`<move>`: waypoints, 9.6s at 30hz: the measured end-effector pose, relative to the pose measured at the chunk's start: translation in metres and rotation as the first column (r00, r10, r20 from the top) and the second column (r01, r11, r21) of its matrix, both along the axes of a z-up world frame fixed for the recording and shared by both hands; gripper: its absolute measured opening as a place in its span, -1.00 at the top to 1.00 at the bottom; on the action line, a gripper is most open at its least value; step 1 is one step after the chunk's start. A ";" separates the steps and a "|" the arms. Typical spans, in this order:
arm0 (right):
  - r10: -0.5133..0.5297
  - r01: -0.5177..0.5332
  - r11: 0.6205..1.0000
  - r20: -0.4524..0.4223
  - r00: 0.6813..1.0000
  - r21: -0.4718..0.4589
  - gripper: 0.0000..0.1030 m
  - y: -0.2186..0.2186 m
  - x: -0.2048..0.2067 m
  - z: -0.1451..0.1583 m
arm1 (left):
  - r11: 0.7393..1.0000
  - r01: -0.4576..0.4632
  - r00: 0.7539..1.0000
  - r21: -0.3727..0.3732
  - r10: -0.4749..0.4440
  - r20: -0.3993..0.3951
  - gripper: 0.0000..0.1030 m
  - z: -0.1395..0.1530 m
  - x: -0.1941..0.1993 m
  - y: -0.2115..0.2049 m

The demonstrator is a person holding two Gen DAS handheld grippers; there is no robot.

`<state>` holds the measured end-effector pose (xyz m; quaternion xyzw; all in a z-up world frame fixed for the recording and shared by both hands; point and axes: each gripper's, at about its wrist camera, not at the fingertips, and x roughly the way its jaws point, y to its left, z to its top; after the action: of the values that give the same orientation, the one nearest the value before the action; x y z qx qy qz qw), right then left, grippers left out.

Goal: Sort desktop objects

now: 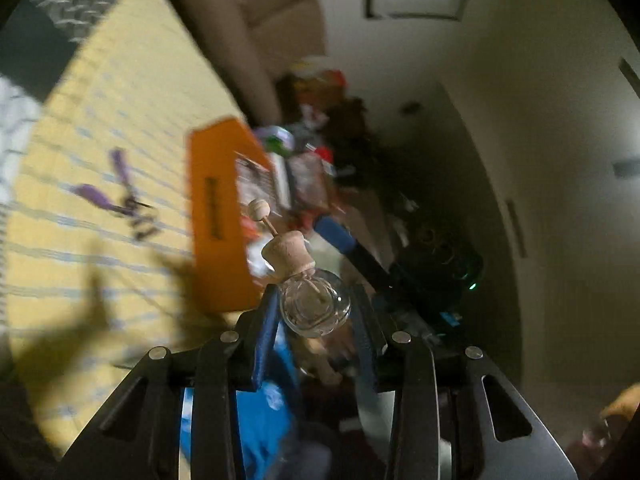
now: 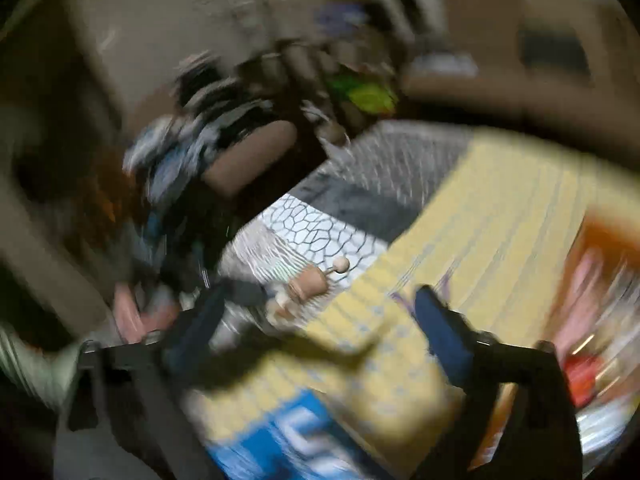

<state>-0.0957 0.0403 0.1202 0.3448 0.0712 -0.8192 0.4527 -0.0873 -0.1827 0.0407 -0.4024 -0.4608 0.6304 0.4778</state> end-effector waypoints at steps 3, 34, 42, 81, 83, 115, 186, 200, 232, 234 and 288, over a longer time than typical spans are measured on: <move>0.094 -0.090 0.995 -0.102 0.990 0.045 -0.97 0.004 0.031 0.023 | 0.997 0.060 0.998 0.038 -0.059 -0.032 0.31 0.016 0.009 0.014; 0.226 -0.224 0.974 -0.082 0.971 0.026 -0.39 0.006 0.057 0.051 | 0.962 0.215 0.972 0.170 -0.194 -0.130 0.21 0.059 0.041 0.058; 0.094 -0.064 0.979 -0.145 0.985 0.193 -0.39 0.021 0.055 0.048 | 0.993 0.119 0.987 0.024 -0.115 -0.112 -0.24 0.059 0.021 0.070; -0.137 0.080 0.752 0.036 0.990 0.654 -0.39 0.168 -0.157 -0.078 | 0.723 0.247 0.945 -0.646 -0.328 -0.006 0.03 0.015 -0.228 0.297; -0.156 0.084 0.744 0.050 0.987 0.663 -0.39 0.169 -0.160 -0.084 | 0.702 0.239 0.945 -0.671 -0.328 -0.007 0.03 0.014 -0.223 0.293; -0.630 0.600 0.756 0.044 0.775 0.260 -0.76 0.271 -0.080 -0.001 | 0.196 -0.156 0.909 -0.968 -0.354 -0.218 -0.47 0.051 -0.125 0.306; -0.514 0.403 0.827 0.237 0.824 0.393 0.15 -0.039 -0.091 -0.157 | 0.511 -0.284 0.898 -0.811 0.438 -0.039 -1.00 -0.055 -0.038 -0.015; -0.385 0.287 0.689 0.001 0.923 0.665 0.66 -0.053 -0.076 -0.147 | 0.543 -0.310 0.883 -0.780 0.469 -0.024 -1.00 -0.045 -0.039 -0.024; -0.499 0.348 0.834 0.315 0.807 0.429 0.06 0.012 -0.047 -0.112 | 0.505 -0.298 0.908 -0.810 0.412 -0.077 -1.00 -0.038 -0.041 -0.014; -0.538 0.405 0.822 0.312 0.783 0.402 -0.04 0.010 -0.048 -0.111 | 0.469 -0.309 0.920 -0.827 0.369 -0.134 -1.00 -0.036 -0.043 -0.001; -0.528 0.401 0.827 0.297 0.796 0.394 0.46 -0.009 -0.071 -0.168 | 0.260 -0.233 0.970 -0.937 -0.011 -0.244 -0.28 -0.081 -0.061 0.065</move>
<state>-0.1663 0.0316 -0.0477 0.5757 0.0188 -0.7975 0.1795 -0.1485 -0.1178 -0.0401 -0.5095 0.0379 0.8489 0.1352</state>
